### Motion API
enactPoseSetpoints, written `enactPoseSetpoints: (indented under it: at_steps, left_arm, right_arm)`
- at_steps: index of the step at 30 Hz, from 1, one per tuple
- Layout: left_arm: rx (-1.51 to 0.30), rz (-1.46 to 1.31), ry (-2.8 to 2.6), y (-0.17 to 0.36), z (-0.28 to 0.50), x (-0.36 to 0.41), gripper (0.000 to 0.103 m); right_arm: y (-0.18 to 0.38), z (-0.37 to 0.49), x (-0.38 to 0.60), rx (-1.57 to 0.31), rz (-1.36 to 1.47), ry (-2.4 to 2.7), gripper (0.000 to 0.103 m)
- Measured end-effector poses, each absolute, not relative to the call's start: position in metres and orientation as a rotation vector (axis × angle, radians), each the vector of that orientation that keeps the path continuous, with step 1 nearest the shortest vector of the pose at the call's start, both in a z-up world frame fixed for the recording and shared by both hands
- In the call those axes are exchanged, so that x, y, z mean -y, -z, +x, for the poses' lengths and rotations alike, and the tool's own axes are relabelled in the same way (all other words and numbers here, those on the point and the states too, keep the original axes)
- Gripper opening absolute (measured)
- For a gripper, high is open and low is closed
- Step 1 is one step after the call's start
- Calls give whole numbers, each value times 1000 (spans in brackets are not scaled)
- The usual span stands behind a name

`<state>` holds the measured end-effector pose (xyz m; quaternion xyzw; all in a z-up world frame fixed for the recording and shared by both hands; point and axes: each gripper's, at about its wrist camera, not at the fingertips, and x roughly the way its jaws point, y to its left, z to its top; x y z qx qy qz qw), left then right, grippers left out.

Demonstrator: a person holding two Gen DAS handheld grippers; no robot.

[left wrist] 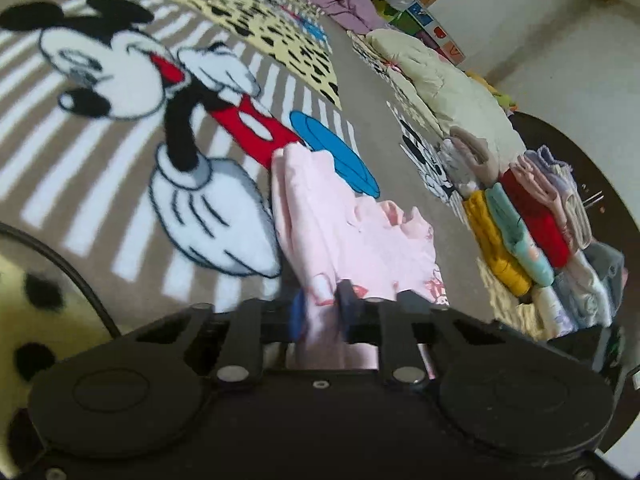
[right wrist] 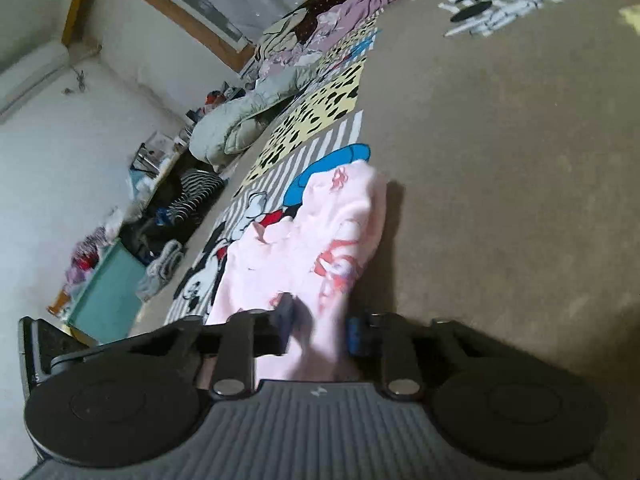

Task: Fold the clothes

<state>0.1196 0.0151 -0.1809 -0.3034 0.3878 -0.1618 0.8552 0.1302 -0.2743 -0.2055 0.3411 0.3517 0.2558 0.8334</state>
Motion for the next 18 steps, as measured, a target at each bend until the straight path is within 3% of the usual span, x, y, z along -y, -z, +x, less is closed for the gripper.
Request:
enactPoseSetpoints:
  at_steps: [8, 18]
  left_arm:
    - [-762, -730, 442, 126, 120, 10, 9]
    - [-685, -750, 769, 19, 156, 147, 9]
  right_arm:
    - [152, 106, 323, -597, 824, -535, 17]
    - [34, 61, 474, -271, 834, -413, 17]
